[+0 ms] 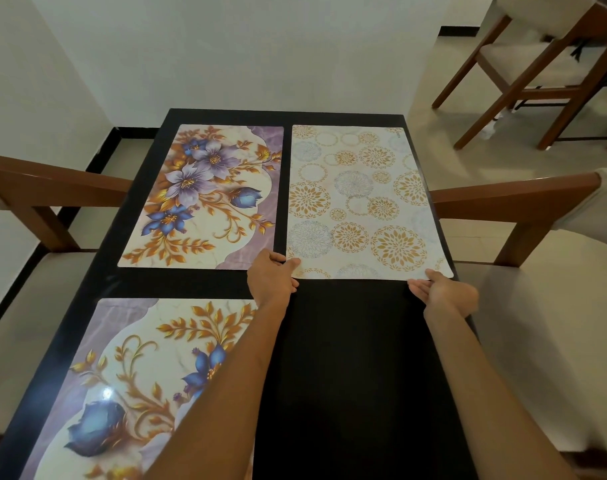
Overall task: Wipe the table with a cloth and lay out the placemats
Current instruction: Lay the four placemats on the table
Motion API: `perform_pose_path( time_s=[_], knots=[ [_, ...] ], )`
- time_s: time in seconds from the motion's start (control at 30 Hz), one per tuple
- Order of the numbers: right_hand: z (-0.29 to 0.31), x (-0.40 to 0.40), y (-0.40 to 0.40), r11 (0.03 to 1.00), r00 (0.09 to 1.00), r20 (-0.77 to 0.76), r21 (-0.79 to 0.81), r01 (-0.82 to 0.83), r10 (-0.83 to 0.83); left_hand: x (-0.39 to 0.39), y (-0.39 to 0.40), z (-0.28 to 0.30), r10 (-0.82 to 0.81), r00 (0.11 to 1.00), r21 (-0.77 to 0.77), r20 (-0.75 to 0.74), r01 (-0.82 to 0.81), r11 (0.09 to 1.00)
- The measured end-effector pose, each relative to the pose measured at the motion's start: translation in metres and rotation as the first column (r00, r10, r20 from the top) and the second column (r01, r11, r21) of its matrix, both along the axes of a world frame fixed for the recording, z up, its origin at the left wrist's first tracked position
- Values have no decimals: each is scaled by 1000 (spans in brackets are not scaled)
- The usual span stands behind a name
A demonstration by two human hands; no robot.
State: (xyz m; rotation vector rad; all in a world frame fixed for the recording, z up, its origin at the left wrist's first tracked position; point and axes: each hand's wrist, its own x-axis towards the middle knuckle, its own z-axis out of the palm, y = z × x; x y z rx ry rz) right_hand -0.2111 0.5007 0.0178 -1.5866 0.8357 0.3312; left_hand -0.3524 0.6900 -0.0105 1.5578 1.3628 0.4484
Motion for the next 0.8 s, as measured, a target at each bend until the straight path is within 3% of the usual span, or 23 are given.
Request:
perform_pose_path(
  time_s=[0.17, 0.3, 0.4, 0.53, 0.67, 0.8],
  knots=[
    [-1, -3, 0, 998, 999, 39, -62, 7, -4, 0, 1, 1, 18, 996, 26, -93, -15, 1000],
    [0, -4, -1, 996, 998, 61, -91, -17, 23, 2, 0, 6, -73, 961, 137, -267, 113, 984],
    [2, -7, -4, 999, 997, 71, -45, -20, 23, -3, -10, 10, -88, 950, 192, -299, 150, 970],
    [5, -25, -16, 998, 989, 140, 39, -58, 52, -23, -33, 17, -70, 986, 225, -148, 103, 969],
    [14, -68, -30, 978, 952, 245, 51, -203, 185, -53, -59, 34, 22, 998, 109, 67, -30, 994],
    [28, -121, -41, 928, 899, 251, 3, -372, 359, -93, -85, 44, 126, 983, 35, 133, -131, 991]
  ],
)
